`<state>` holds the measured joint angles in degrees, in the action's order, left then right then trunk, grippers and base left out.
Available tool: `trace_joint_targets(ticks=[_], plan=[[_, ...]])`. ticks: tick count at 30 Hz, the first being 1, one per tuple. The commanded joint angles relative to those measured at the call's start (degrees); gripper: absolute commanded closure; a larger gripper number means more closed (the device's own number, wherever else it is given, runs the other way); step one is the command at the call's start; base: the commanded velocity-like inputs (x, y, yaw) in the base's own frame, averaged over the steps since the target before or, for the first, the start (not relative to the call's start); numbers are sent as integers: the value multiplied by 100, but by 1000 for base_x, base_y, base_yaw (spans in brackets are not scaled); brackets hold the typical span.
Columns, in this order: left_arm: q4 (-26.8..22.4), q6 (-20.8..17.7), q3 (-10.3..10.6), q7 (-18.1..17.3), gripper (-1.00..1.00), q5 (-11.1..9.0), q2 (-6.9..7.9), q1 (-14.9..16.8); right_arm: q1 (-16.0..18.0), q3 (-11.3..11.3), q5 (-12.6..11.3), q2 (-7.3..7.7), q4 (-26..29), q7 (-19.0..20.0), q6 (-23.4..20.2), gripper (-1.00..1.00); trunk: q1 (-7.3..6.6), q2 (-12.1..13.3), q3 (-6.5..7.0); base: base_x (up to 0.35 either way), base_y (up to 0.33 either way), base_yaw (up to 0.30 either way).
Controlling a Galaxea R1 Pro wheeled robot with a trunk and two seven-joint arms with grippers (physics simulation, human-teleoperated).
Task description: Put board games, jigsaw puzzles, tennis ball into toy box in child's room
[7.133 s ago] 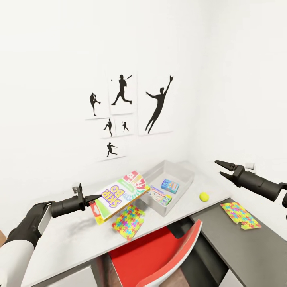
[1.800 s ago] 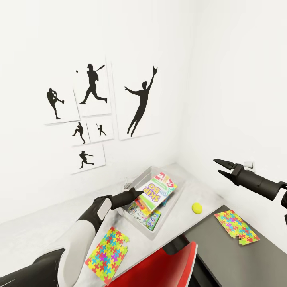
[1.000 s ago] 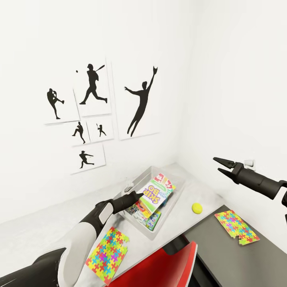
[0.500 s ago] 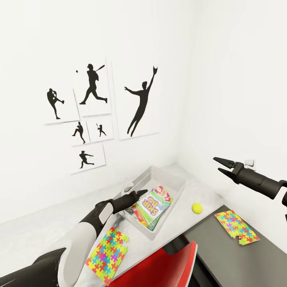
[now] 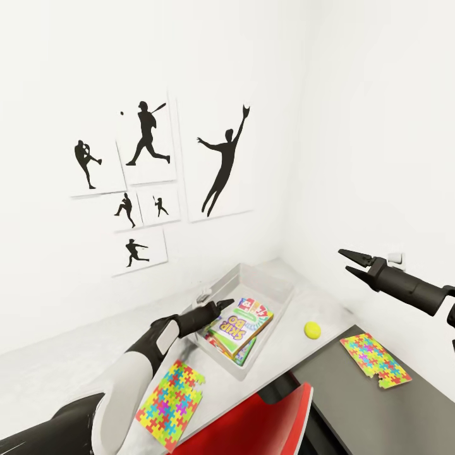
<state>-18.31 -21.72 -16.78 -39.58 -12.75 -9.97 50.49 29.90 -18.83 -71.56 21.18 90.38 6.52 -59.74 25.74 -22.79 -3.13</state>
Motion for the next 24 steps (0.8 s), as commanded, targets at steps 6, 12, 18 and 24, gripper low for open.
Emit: trace_joint_targets(ticks=[6, 12, 18, 24], plan=[[-583, -585, -18, -964, -100, -37, -2, 5, 6, -3, 60, 1, -1, 65, -26, -100, 4, -13, -13, 0, 0, 0], [-1336, -1508, -19, -1487, -100, -41, -2, 5, 0, 5, 55, 0, 1, 70, -26, -100, 4, -13, -13, 0, 0, 0], [-2305, -2708, 12, -1985, -100, -40, -2, -14, -8, -31, 17, 23, 16, 103, -26, -100, 4, -13, -13, 0, 0, 0], [-3244, -3563, 31, -2414, -100, -32, 434, -78, 15, -51, -5, 66, 21, 215, -26, -100, 4, -13, -13, 0, 0, 0]])
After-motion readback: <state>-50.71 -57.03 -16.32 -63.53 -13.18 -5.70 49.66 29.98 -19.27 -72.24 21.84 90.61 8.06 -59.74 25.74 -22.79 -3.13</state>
